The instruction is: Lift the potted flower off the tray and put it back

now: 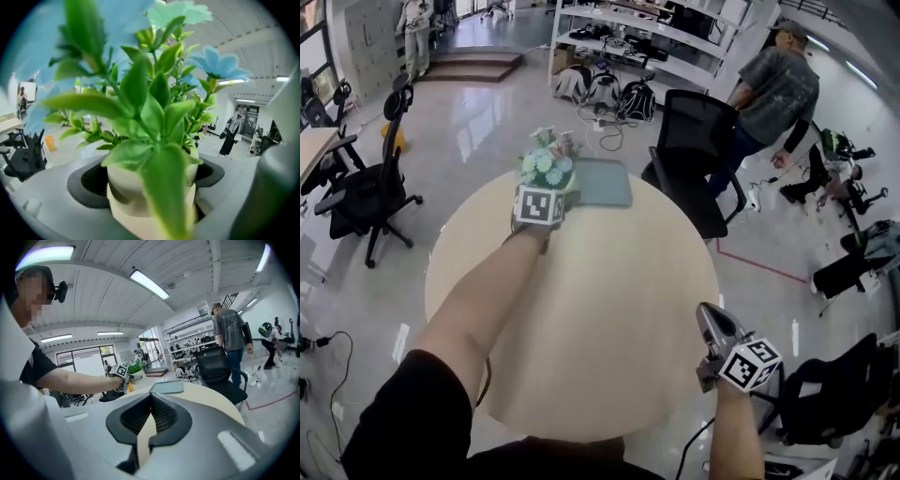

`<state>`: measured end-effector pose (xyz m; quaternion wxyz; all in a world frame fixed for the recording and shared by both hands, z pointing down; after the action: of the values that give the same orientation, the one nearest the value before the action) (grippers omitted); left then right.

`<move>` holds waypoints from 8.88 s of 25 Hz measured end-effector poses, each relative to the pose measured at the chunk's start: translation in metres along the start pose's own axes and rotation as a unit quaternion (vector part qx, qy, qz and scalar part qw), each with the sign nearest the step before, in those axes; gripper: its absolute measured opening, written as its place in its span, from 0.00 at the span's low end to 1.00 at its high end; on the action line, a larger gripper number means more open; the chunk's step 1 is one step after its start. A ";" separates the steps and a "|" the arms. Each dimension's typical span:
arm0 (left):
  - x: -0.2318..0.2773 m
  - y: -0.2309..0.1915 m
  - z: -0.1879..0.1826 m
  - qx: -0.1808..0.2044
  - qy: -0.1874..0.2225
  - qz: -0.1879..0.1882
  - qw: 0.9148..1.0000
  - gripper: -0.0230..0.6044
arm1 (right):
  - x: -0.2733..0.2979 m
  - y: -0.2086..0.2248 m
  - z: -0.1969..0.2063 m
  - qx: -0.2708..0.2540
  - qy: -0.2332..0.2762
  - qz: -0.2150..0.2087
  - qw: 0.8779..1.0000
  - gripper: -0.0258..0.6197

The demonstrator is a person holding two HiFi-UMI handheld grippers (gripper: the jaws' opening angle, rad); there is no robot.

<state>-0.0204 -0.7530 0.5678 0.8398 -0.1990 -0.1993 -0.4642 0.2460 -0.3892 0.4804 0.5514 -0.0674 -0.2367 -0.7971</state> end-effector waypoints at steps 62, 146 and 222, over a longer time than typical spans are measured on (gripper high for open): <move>-0.244 0.202 0.406 0.055 -0.052 0.020 0.997 0.87 | -0.342 -0.156 0.232 -0.009 0.025 0.041 0.999 0.06; -0.551 0.239 0.362 -0.003 0.047 0.169 0.985 0.81 | -0.464 -0.264 0.201 -0.070 0.066 0.021 0.995 0.06; -0.105 0.096 -0.059 0.050 0.012 0.075 0.996 0.86 | 0.033 0.005 -0.161 -0.097 0.093 0.029 0.990 0.06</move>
<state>0.0194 -0.6631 0.4498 0.8835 -0.1650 -0.1965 -0.3918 0.2626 -0.4912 0.3530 0.5845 -0.0529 -0.1034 -0.8030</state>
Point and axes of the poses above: the fingertips, and each gripper's own axes: x forward along the fingers, y to its right, z out of its underside, the point moved 2 cm from there along -x, backward along the fingers, and after that the axes turned 4 degrees about -y, right-handed, at the moved point
